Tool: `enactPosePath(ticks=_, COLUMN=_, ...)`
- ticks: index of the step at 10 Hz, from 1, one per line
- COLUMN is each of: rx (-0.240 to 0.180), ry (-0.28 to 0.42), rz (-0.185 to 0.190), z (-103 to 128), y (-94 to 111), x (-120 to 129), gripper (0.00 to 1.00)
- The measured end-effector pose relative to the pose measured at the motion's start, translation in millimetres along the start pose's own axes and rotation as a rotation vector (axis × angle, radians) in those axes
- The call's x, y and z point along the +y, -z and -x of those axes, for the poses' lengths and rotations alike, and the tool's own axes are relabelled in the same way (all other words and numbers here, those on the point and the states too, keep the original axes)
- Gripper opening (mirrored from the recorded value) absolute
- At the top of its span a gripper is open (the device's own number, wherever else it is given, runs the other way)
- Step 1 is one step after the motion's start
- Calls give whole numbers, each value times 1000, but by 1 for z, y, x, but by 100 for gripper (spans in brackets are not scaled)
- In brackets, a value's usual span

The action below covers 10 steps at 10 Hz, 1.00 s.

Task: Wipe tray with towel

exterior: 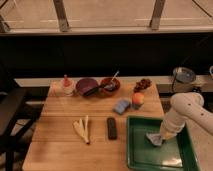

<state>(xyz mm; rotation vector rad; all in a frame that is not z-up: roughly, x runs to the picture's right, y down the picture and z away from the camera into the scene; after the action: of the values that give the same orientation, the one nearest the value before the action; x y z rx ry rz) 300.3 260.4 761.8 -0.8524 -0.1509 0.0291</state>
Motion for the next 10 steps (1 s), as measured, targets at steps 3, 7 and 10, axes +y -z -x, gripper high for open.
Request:
enactPosePath(ticks=3, rx=-46, ry=91, rz=14, z=43, y=-13, x=12, gripper=0)
enactPosePath(ticks=7, rx=-90, ry=98, rz=60, z=39, y=-32, x=55, gripper=0)
enactPosePath(ticks=10, rx=-63, ry=22, rz=57, z=-7, y=-24, x=54, gripper=0)
